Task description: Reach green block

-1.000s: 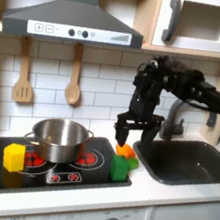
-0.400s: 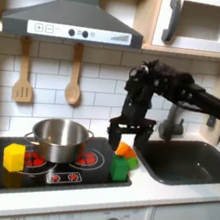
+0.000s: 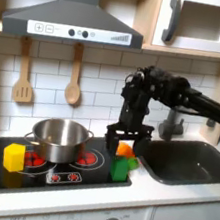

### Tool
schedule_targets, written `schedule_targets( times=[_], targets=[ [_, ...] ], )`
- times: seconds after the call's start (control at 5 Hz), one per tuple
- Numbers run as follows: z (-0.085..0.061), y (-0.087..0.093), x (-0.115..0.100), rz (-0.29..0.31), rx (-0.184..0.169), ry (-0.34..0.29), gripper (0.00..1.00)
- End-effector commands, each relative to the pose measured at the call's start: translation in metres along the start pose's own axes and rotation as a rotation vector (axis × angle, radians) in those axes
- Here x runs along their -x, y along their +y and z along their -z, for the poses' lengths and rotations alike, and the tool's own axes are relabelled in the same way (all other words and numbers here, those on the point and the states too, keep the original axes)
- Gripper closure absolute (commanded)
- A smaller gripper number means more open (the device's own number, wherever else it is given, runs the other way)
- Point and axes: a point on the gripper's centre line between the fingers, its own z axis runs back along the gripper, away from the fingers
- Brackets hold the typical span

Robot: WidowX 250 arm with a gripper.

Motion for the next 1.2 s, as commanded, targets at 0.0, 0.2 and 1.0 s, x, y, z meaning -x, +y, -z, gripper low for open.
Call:
schedule_targets(
  times=[0.0, 0.2, 1.0],
  targets=[
    [0.011, 0.002, 0.0, 0.02, 0.005, 0.021, 0.0],
    [0.015, 0.003, -0.001, 0.018, 0.002, 0.03, 0.0],
    [0.029, -0.004, -0.007, 0.075, 0.024, 0.042, 0.0]
  ],
)
